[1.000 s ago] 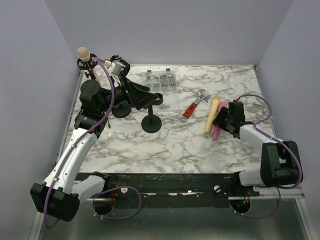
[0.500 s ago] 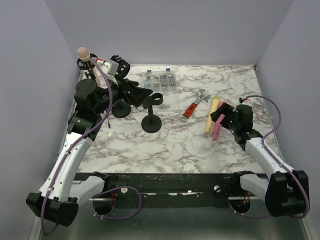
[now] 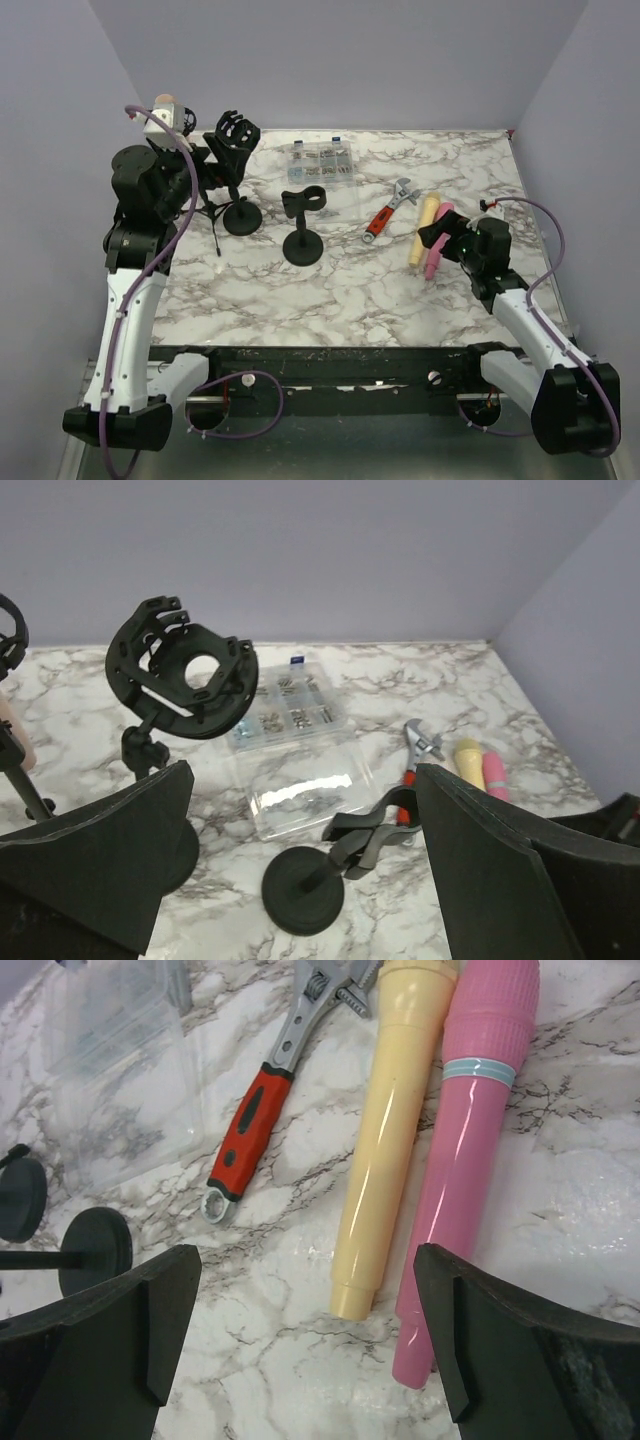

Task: Remove the microphone from the stand

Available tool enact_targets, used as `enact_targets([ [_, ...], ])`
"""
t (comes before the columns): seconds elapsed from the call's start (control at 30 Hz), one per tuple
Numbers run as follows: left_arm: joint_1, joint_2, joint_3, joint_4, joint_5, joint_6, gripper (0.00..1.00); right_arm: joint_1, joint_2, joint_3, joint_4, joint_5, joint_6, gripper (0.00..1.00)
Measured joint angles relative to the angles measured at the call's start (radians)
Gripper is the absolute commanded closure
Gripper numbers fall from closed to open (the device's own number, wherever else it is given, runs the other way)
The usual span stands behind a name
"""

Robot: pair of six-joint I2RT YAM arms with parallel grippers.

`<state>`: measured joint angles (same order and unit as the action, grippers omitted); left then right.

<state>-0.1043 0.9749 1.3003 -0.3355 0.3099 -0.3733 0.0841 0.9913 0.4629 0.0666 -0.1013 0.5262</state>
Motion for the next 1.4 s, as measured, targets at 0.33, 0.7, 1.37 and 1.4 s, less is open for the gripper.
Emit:
enact_targets([
  [0.33,0.046,0.187,-0.048,-0.003,-0.037,0.138,0.25,0.0,-0.095,-0.016,0.023,-0.059,0.001,0.03],
  [0.7,0.128,0.229,-0.103,0.044,-0.036,-0.049,0.38,0.0,-0.094,-0.019,0.024,-0.077,0.001,0.03],
  [1.37,0.256,0.286,-0.227,0.263,0.025,-0.589,0.48,0.0,-0.085,-0.023,0.037,-0.077,0.001,0.03],
  [1.4,0.256,0.289,-0.227,0.269,0.025,-0.595,0.48,0.0,-0.085,-0.023,0.038,-0.077,0.001,0.03],
])
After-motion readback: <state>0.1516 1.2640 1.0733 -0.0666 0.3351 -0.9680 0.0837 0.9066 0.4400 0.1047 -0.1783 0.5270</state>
